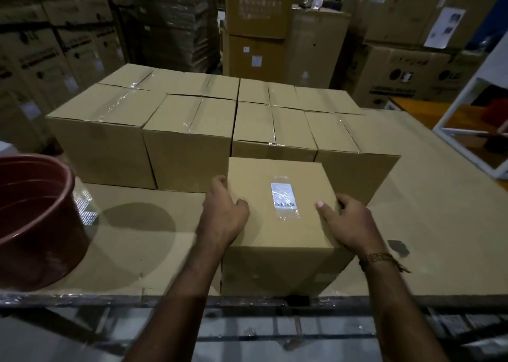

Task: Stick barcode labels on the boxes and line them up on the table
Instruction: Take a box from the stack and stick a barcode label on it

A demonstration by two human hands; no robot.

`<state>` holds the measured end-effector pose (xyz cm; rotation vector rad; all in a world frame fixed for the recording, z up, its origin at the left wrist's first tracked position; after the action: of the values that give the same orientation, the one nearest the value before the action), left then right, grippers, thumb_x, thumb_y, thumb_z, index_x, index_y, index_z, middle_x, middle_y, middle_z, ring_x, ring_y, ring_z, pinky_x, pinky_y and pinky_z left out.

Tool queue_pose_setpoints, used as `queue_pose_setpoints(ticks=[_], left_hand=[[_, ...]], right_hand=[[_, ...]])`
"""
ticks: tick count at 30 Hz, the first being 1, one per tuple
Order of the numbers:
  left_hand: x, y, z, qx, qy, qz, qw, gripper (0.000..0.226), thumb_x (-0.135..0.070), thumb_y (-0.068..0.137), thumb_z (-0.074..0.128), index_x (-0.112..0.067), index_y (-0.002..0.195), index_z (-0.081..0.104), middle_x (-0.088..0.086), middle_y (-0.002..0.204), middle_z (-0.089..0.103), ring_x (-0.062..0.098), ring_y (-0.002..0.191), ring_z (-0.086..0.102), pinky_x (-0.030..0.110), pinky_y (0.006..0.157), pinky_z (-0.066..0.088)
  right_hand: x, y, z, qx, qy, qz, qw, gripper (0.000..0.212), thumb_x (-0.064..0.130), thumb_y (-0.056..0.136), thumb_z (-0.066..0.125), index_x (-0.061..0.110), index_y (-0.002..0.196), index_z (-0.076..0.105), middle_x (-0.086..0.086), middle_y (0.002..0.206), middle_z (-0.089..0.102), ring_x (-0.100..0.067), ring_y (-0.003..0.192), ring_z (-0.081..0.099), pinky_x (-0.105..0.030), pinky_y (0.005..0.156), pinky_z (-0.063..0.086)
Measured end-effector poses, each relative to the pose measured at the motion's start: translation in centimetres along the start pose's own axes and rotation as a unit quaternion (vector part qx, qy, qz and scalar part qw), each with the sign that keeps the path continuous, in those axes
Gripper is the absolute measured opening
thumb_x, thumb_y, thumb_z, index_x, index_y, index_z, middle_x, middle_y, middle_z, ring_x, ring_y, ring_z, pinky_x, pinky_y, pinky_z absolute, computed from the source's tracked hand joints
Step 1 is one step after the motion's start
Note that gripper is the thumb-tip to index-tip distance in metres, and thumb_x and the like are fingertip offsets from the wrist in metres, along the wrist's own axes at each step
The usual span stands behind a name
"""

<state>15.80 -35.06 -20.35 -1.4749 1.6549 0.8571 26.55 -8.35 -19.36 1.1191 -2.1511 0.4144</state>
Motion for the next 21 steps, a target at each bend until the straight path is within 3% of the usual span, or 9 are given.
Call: queue_pose_setpoints(ticks=[3, 5, 7, 9, 11, 14, 21], left_hand=[[-1.8, 0.0, 0.9, 0.000, 0.063, 0.108, 0.992, 0.068, -0.029, 0.091, 0.064, -0.028, 0.153, 0.037, -0.002, 0.163, 0.034, 0.023, 0.143, 0.044, 0.055, 0.115, 0.043], [-2.6, -0.1, 1.8, 0.042, 0.099, 0.134, 0.985, 0.070, -0.047, 0.096, 0.061, -0.033, 0.159, 0.033, -0.008, 0.173, 0.019, 0.021, 0.155, 0.030, 0.057, 0.122, 0.034], [-2.6, 0.0, 2.7, 0.079, 0.174, 0.139, 0.972, 0.083, -0.066, 0.097, 0.055, -0.031, 0.165, 0.024, -0.007, 0.176, 0.009, 0.016, 0.162, 0.009, 0.055, 0.126, 0.024], [-2.6, 0.0, 2.9, 0.101, 0.233, 0.142, 0.957, 0.095, -0.078, 0.093, 0.049, -0.028, 0.168, 0.018, -0.006, 0.177, 0.001, 0.013, 0.162, -0.004, 0.054, 0.127, 0.020], [-2.5, -0.1, 2.9, 0.113, 0.257, 0.141, 0.949, 0.102, -0.083, 0.091, 0.047, -0.028, 0.169, 0.013, -0.006, 0.177, -0.005, 0.012, 0.162, -0.009, 0.054, 0.127, 0.019], [-2.4, -0.2, 3.0, 0.118, 0.290, 0.146, 0.938, 0.108, -0.086, 0.088, 0.046, -0.027, 0.169, 0.008, -0.005, 0.177, -0.008, 0.014, 0.162, -0.011, 0.054, 0.128, 0.022], [-2.6, -0.5, 3.0, 0.121, 0.315, 0.145, 0.930, 0.109, -0.088, 0.088, 0.043, -0.028, 0.169, 0.004, -0.006, 0.176, -0.012, 0.014, 0.162, -0.013, 0.055, 0.127, 0.022]], right_hand=[[1.6, 0.7, -0.2, -0.076, -0.151, -0.082, 0.982, 0.055, 0.049, 0.099, 0.065, 0.014, 0.140, 0.061, -0.010, 0.132, 0.065, -0.032, 0.120, 0.057, -0.041, 0.095, 0.048], [3.4, 1.3, 0.1, -0.089, -0.117, -0.131, 0.980, 0.047, 0.043, 0.099, 0.066, 0.018, 0.139, 0.065, -0.003, 0.126, 0.067, -0.025, 0.115, 0.059, -0.035, 0.088, 0.048], [5.1, 2.2, 1.0, -0.050, -0.041, -0.155, 0.986, 0.036, 0.036, 0.100, 0.068, 0.021, 0.132, 0.070, 0.001, 0.112, 0.071, -0.016, 0.099, 0.065, -0.031, 0.081, 0.052], [6.3, 3.1, 2.4, -0.012, -0.031, -0.174, 0.984, 0.034, 0.035, 0.100, 0.068, 0.020, 0.130, 0.072, 0.001, 0.107, 0.071, -0.016, 0.095, 0.067, -0.035, 0.083, 0.058], [6.8, 3.7, 3.9, -0.003, -0.082, -0.186, 0.979, 0.032, 0.039, 0.102, 0.063, 0.020, 0.127, 0.072, -0.001, 0.110, 0.066, -0.020, 0.096, 0.066, -0.041, 0.084, 0.060], [6.7, 3.8, 4.9, -0.029, -0.157, -0.196, 0.967, 0.029, 0.043, 0.103, 0.057, 0.025, 0.120, 0.072, 0.001, 0.102, 0.059, -0.020, 0.086, 0.061, -0.034, 0.073, 0.054], [6.2, 3.7, 5.4, -0.064, -0.122, -0.212, 0.968, 0.028, 0.042, 0.103, 0.059, 0.029, 0.123, 0.075, 0.008, 0.098, 0.057, -0.012, 0.081, 0.058, -0.026, 0.065, 0.044]])
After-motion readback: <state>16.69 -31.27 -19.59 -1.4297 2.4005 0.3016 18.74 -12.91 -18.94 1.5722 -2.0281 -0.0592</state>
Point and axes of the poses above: each hand's wrist, its own y-axis towards the middle knuckle, its own z-axis out of the palm, x = y × z, the point moved 4 cm from there along y, towards the middle knuckle
